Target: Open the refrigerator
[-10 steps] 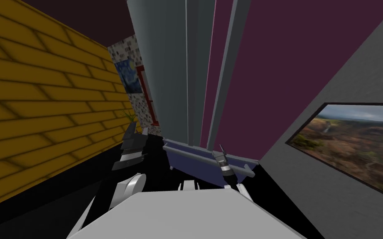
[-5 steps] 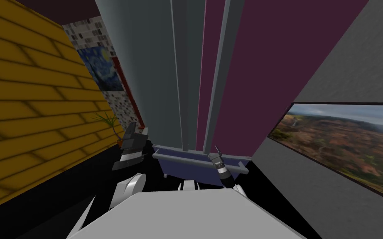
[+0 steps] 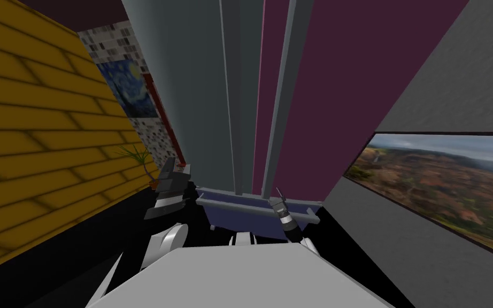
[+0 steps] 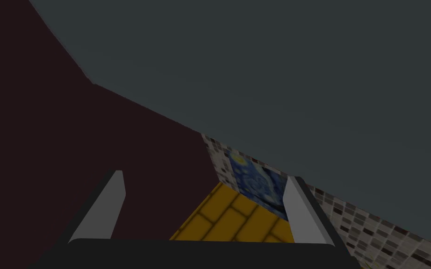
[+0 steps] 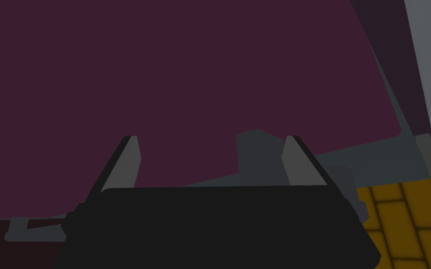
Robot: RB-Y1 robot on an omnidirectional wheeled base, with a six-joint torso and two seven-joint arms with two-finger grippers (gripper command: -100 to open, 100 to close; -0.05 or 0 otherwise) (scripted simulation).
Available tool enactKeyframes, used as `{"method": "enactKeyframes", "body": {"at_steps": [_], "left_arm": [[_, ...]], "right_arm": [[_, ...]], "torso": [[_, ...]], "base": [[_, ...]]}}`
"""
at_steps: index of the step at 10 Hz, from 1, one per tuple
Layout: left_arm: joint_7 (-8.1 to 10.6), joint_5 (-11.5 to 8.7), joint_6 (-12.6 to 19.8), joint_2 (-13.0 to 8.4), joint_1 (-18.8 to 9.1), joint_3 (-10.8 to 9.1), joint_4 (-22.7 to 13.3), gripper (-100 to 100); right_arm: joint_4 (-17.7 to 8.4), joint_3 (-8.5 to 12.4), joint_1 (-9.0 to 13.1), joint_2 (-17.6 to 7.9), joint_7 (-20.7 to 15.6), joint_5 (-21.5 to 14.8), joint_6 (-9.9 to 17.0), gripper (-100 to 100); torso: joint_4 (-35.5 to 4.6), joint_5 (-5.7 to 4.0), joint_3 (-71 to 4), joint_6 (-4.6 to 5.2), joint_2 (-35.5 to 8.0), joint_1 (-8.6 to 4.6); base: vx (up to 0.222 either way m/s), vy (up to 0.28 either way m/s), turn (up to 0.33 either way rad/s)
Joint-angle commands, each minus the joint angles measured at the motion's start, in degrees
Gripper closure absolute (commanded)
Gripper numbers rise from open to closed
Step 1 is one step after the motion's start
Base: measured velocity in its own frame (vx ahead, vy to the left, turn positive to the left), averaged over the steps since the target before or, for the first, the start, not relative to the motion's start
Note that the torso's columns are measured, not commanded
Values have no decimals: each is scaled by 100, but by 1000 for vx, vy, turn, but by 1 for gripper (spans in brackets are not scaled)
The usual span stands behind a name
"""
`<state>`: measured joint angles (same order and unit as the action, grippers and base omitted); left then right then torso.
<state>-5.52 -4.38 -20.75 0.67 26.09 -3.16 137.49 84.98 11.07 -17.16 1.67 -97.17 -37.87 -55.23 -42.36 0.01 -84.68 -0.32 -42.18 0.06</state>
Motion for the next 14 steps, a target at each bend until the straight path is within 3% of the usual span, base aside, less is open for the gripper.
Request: {"method": "enactKeyframes", "body": {"at_steps": [1,8,9,14], "left_arm": [[0,0,0,0,-1,1,0,0],[0,0,0,0,1,-1,0,0],[0,0,0,0,0,0,0,0],[0,0,0,0,1,-1,0,0]], "right_arm": [[-152,92,137,-64,-267,312,77,100],[-861,598,584,-394,-1234,1378,327,100],[-861,598,584,-394,-1234,1495,327,100],[-1392,978,920,-641,-1959,2281,514,100]], "torso": [[5,0,1,8,0,2],[-42,22,37,66,-66,-17],[-42,21,40,55,-69,-18],[-25,23,25,47,-42,4]], "base": [[-100,-32,308],[-112,-8,308],[-100,-6,209],[-116,7,290]]}}
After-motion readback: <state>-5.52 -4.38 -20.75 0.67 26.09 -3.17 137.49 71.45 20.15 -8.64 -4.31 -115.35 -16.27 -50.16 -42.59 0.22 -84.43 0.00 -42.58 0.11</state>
